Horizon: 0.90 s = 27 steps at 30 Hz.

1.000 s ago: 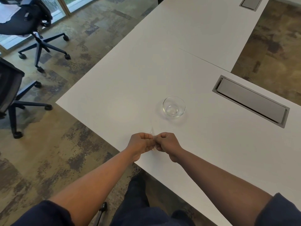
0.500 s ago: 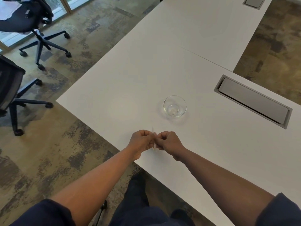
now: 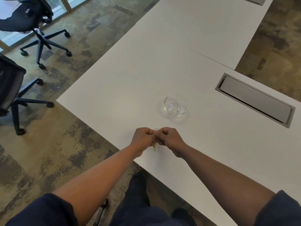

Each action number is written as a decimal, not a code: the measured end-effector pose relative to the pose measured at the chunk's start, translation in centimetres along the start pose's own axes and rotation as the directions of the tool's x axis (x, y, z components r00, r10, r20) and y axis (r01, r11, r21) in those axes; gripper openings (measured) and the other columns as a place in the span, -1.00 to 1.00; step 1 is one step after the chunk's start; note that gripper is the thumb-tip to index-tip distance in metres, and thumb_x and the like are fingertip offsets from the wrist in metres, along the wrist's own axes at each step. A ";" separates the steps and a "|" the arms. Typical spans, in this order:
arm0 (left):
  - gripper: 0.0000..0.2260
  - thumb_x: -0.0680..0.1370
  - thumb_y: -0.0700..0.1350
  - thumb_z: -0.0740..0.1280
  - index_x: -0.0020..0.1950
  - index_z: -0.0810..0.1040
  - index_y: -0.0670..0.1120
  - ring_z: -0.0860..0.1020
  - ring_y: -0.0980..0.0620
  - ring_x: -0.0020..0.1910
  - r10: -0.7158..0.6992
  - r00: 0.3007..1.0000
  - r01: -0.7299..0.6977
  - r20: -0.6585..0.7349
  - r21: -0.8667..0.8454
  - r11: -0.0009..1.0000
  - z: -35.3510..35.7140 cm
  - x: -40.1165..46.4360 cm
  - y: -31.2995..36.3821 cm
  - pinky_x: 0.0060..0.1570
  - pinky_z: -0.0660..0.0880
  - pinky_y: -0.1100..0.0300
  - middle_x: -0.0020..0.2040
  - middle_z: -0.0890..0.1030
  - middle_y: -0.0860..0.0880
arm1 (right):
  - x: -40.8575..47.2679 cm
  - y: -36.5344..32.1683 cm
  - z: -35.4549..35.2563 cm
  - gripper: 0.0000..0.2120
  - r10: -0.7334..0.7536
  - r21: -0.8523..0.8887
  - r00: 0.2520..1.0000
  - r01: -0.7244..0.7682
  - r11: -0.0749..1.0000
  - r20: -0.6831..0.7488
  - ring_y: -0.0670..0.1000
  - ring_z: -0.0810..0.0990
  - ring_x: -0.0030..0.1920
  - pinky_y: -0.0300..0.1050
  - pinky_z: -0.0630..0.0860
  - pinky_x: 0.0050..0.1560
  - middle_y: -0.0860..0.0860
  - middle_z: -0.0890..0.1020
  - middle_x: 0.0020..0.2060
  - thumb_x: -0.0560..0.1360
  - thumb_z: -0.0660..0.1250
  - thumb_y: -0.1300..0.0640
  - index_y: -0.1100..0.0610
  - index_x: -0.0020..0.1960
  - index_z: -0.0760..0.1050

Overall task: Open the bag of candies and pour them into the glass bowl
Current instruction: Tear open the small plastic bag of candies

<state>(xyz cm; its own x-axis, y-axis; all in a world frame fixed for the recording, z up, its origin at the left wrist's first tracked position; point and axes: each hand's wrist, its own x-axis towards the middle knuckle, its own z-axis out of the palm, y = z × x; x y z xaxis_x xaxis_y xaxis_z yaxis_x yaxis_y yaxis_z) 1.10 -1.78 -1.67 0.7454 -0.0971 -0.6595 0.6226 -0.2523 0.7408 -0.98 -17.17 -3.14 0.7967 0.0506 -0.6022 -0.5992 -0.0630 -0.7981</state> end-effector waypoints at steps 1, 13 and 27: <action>-0.87 0.55 -0.28 0.45 0.02 0.64 -0.35 0.66 -0.07 -0.22 -0.010 1.000 0.010 0.007 -0.003 1.000 -0.1 0.1 -0.1 -0.13 0.67 0.11 -0.08 0.71 -0.32 | 0.2 -0.1 -0.1 -0.77 -0.010 -0.032 1.000 0.010 0.999 0.000 0.01 0.58 -0.30 -0.11 0.61 -0.12 0.12 0.65 -0.31 0.61 0.38 0.16 0.32 -0.11 0.64; -0.80 0.69 -0.11 0.22 0.07 0.52 -0.24 0.59 -0.02 -0.21 0.005 0.999 -0.012 0.054 0.133 0.991 0.2 0.0 -0.2 -0.15 0.61 0.07 -0.12 0.64 -0.13 | 0.3 -1.6 -0.3 -0.79 -0.051 -0.302 0.998 0.059 0.951 0.037 0.00 0.72 -0.23 -0.13 0.68 -0.11 0.19 0.75 -0.19 0.64 0.29 0.22 0.29 -0.04 0.67; -0.83 0.64 -0.19 0.16 -0.08 0.48 -0.20 0.65 -0.20 -0.19 0.258 0.959 -0.282 0.116 0.477 0.833 -0.2 -0.6 1.6 -0.15 0.59 -0.11 -0.21 0.66 -0.15 | -0.5 -2.5 -0.3 -0.76 -0.075 -0.316 0.997 0.070 0.946 -0.006 -0.02 0.64 -0.39 -0.18 0.55 -0.33 0.09 0.68 -0.36 0.56 0.29 0.19 0.30 -0.18 0.62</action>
<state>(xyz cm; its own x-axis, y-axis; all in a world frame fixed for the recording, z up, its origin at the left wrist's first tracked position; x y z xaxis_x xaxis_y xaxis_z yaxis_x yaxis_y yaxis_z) 1.68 -1.98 -0.03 0.8477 -0.2703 -0.4565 0.1949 -0.6417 0.7418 0.13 -17.35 -0.78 0.8401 0.0494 -0.5402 -0.4868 -0.3709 -0.7909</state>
